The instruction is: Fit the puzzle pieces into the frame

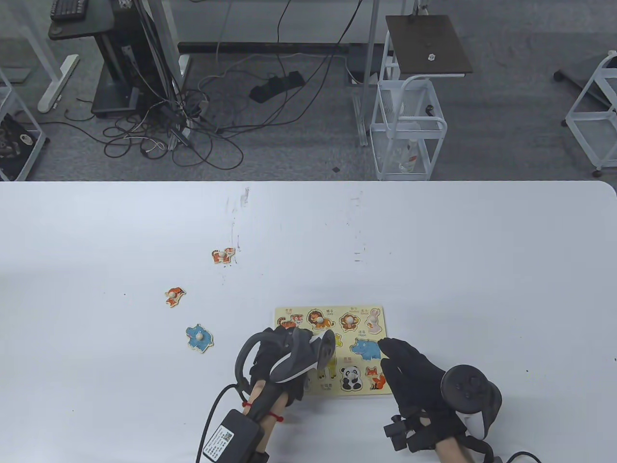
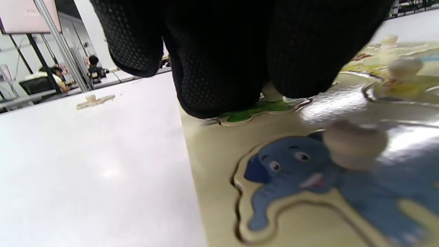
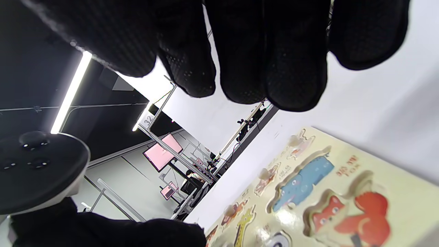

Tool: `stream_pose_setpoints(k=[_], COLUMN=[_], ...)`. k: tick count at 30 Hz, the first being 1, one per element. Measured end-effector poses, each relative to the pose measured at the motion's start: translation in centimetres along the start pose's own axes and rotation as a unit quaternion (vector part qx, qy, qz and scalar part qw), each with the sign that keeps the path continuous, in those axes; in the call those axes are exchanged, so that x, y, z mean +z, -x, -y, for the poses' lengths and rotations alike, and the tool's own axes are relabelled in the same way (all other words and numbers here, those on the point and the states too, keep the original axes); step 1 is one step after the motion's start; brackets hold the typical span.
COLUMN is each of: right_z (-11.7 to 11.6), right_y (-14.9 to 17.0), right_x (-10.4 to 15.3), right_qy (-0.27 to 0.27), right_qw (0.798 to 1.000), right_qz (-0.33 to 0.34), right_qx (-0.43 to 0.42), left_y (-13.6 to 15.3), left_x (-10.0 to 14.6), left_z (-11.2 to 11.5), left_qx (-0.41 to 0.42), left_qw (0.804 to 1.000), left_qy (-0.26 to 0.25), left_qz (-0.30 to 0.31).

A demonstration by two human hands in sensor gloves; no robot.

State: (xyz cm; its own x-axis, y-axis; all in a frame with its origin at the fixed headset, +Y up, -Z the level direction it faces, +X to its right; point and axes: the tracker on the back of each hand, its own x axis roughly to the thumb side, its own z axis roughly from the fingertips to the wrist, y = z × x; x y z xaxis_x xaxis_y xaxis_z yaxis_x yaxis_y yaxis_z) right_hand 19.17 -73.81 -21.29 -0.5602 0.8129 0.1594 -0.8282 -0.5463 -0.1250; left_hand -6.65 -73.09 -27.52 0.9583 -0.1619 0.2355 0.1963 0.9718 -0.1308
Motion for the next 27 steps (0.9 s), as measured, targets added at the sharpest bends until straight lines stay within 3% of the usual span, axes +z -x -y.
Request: stream_pose_setpoints(k=[4,12,19,27], right_z=[0.0,-0.1,0.7,1.2], right_y=[0.0,0.5,0.7,1.1], right_x=[0.1,-0.1,-0.4,-0.6], right_qy=[-0.002,-0.016,0.0,0.021], right_qw=[1.0,1.0,0.999,0.999], right_qz=[-0.004,-0.018,-0.018,-0.025], right_qx=[-0.014,-0.015,-0.028,-0.032], left_y=[1.1,1.5,3.1,7.4], left_x=[0.7,2.5,4.1,4.0], left_z=[-0.2,-2.2,-6.1,-10.2], left_qx=[0.038,0.1,0.194,0.129], left_qw=[0.999,0.993,0.973,0.976], left_qy=[-0.004,-0.065,-0.127,-0.174], left_qz=[-0.007,-0.001,0.007,-0.03])
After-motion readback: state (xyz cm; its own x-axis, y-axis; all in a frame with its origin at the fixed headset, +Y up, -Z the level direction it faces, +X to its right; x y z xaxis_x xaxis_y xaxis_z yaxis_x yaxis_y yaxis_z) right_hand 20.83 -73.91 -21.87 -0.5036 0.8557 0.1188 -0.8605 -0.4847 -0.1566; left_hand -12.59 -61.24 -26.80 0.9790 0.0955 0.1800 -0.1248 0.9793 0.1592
